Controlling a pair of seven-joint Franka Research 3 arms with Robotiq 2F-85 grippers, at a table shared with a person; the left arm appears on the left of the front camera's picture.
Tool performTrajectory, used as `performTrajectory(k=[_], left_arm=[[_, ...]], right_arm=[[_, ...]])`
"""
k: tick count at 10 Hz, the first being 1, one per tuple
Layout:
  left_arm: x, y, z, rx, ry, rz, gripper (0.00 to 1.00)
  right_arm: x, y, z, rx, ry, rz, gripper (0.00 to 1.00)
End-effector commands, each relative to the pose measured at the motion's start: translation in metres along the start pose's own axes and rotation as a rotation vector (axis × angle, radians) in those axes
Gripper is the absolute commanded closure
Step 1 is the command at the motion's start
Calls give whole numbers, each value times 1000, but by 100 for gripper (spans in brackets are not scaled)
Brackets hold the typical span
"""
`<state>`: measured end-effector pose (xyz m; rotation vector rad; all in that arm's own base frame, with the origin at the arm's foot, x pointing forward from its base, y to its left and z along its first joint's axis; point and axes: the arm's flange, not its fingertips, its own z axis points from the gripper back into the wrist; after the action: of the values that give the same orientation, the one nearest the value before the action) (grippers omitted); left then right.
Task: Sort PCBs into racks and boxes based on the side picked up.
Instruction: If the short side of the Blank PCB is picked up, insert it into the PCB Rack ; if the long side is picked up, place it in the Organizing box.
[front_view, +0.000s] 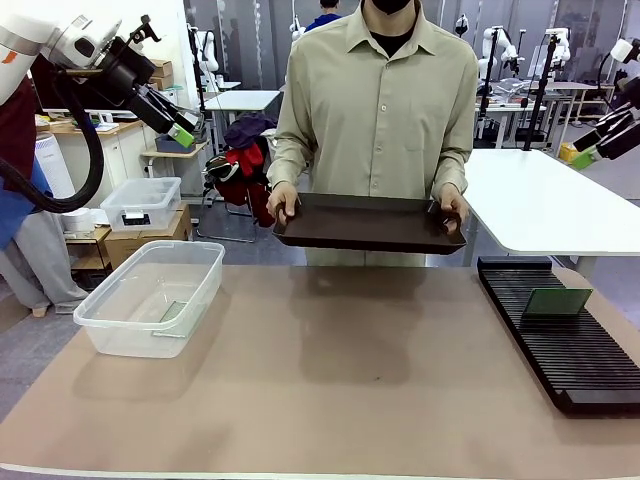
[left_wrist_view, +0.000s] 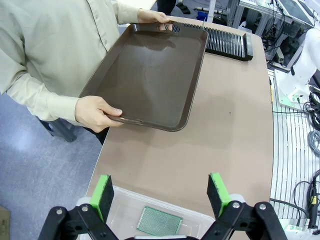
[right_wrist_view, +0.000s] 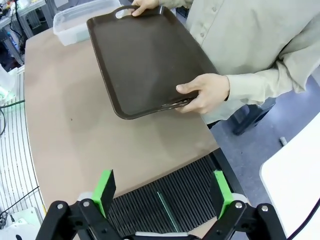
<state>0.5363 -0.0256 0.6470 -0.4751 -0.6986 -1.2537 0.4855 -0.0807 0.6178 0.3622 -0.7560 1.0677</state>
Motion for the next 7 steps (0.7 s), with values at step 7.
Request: performTrajectory(k=[7], left_arm=[[-1, -1, -1, 2, 2, 1, 0]], right_arm=[[-2, 6, 8, -9, -16, 6, 0]])
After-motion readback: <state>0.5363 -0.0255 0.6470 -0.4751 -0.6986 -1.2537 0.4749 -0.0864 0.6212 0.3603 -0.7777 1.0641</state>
